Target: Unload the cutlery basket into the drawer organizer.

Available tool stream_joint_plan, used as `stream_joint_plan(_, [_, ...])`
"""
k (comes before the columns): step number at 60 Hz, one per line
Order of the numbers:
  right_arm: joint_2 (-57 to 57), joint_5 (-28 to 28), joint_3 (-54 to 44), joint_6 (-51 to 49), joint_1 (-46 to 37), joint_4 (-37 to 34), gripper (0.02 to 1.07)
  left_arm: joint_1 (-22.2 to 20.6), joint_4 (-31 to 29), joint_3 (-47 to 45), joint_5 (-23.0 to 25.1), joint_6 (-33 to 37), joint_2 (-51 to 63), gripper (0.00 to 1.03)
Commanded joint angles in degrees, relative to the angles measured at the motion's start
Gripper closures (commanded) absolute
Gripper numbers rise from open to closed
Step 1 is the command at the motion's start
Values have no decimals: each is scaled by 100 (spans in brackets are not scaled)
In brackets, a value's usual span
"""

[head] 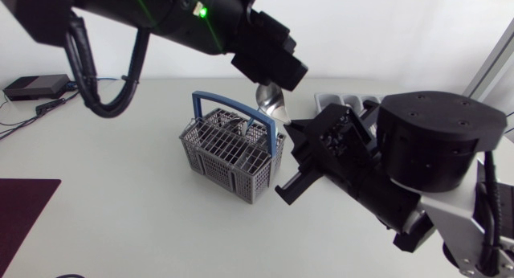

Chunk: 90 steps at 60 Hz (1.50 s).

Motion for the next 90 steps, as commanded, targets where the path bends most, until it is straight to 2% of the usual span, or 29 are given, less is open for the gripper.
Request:
stream_joint_plan(1, [-187, 69, -164, -43, -45, -118, 101, 14, 101, -79, 16, -48, -217, 16])
stream_joint_plan(3, [-266, 61, -190, -52, -141, -215, 101, 67, 242, -158, 7, 23, -323, 12])
stream_joint_plan(9, [-328, -124, -216, -61, -739, -408, 101, 357, 646, -448, -11, 207, -525, 9])
stream_joint_plan(17, [-117, -555, -129, -17, -1741, -452, 101, 612, 875, -738, -11, 427, -613, 8])
stream_joint_plan(27, [833, -1187, 408, 264, -3305, -373, 101, 840, 1182, -1433, -11, 840, -789, 7])
stream_joint_plan(38, [2098, -1627, 1374, 625, -4237, -426, 101, 972, 1437, -2022, -11, 1156, -1114, 7])
stream_joint_plan(61, [4744, -1970, 3642, 1407, -5019, -962, 101, 1104, 1956, -3472, 24, 1517, -1668, 7])
stream_joint_plan(74, [6045, -2295, 5083, 1750, -5371, -1586, 101, 1289, 2061, -3665, 218, 1473, -1703, 7])
stream_joint_plan(90, [7108, -2453, 6472, 2163, -5467, -2289, 101, 1482, 2316, -3903, 490, 1411, -1685, 7])
